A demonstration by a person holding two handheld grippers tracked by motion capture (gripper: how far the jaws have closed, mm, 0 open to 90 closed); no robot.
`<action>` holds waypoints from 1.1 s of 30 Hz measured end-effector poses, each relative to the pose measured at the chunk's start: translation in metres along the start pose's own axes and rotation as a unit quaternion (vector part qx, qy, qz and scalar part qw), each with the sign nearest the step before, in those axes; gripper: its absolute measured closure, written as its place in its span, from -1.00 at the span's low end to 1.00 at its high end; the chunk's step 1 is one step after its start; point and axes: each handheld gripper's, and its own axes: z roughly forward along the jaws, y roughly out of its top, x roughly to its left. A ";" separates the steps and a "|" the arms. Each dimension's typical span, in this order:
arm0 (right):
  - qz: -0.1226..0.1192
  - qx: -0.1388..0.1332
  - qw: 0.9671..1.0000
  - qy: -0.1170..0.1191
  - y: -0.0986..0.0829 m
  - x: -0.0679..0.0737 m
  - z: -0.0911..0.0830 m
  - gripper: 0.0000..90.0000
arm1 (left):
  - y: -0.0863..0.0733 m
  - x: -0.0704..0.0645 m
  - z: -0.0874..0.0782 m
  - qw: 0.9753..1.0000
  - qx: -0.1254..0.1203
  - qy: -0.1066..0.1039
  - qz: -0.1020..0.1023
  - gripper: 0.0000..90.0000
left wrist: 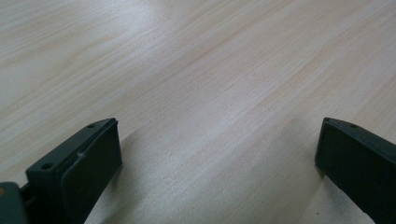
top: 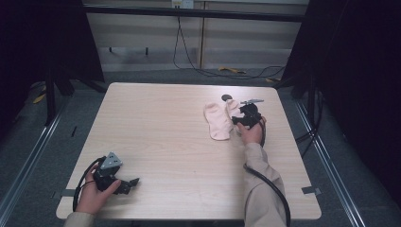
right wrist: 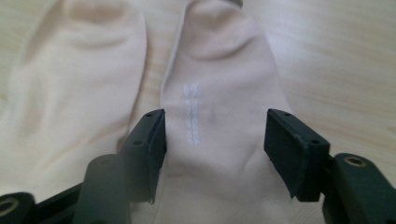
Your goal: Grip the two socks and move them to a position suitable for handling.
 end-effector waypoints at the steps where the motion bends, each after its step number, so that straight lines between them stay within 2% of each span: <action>1: -0.001 0.019 1.000 0.002 -0.002 0.001 0.005 -0.11 | 0.000 0.000 0.000 1.000 0.000 0.000 0.000 -1.00; 2: 0.010 0.011 1.000 0.004 -0.003 0.001 0.006 -0.06 | 0.000 0.000 0.000 1.000 0.000 0.000 0.000 -1.00; 3: 0.021 0.007 1.000 0.005 -0.004 0.001 0.005 0.16 | 0.000 0.000 0.000 1.000 0.000 0.000 0.000 -1.00; 4: 0.020 0.002 1.000 -0.001 -0.005 0.001 0.003 0.64 | 0.000 0.000 0.000 1.000 0.000 0.000 0.000 -1.00; 5: 0.027 0.007 1.000 -0.004 -0.006 0.000 0.001 0.77 | 0.000 0.000 0.000 1.000 0.000 0.000 0.000 -1.00; 7: 0.031 0.010 0.999 -0.005 -0.006 -0.001 0.000 0.82 | 0.000 0.000 0.000 1.000 0.000 0.000 0.000 -1.00; 8: 0.043 0.010 0.999 -0.001 -0.007 -0.002 -0.002 0.85 | 0.000 0.000 0.000 1.000 0.000 0.000 0.000 -1.00; 10: 0.052 -0.009 0.999 -0.006 -0.008 -0.004 -0.008 0.88 | 0.000 0.000 0.000 1.000 0.000 0.000 -0.002 -1.00; 14: 0.044 -0.032 0.998 -0.007 -0.007 -0.008 -0.021 0.89 | 0.000 -0.001 0.000 1.000 0.000 -0.002 -0.004 -1.00; 16: 0.045 -0.053 0.998 -0.003 -0.004 -0.012 -0.036 0.89 | 0.000 -0.001 0.000 1.000 0.000 -0.002 -0.004 -1.00; 17: 0.045 -0.053 0.998 -0.003 -0.004 -0.012 -0.036 0.89 | 0.000 -0.001 0.000 1.000 0.000 -0.002 -0.004 -1.00; 21: 0.043 -0.074 0.996 0.011 -0.002 -0.014 -0.055 0.90 | 0.000 -0.001 0.000 1.000 0.000 -0.002 -0.004 -1.00; 22: 0.041 -0.085 0.995 0.022 -0.001 -0.014 -0.064 0.90 | 0.000 -0.001 0.000 1.000 0.000 -0.002 -0.004 -1.00; 23: 0.041 -0.085 0.995 0.022 -0.001 -0.014 -0.064 0.90 | 0.000 -0.001 0.000 1.000 0.000 -0.002 -0.004 -1.00; 26: 0.022 -0.099 0.994 0.037 0.001 -0.008 -0.080 0.89 | 0.000 -0.001 0.000 1.000 0.000 -0.001 -0.003 -1.00; 30: -0.014 -0.109 0.992 0.065 0.001 0.007 -0.100 0.89 | 0.000 -0.001 0.000 1.000 0.000 -0.001 -0.003 -1.00; 33: -0.041 -0.123 0.986 0.105 -0.005 0.025 -0.117 0.89 | 0.000 -0.001 0.000 1.000 -0.001 0.000 -0.003 -1.00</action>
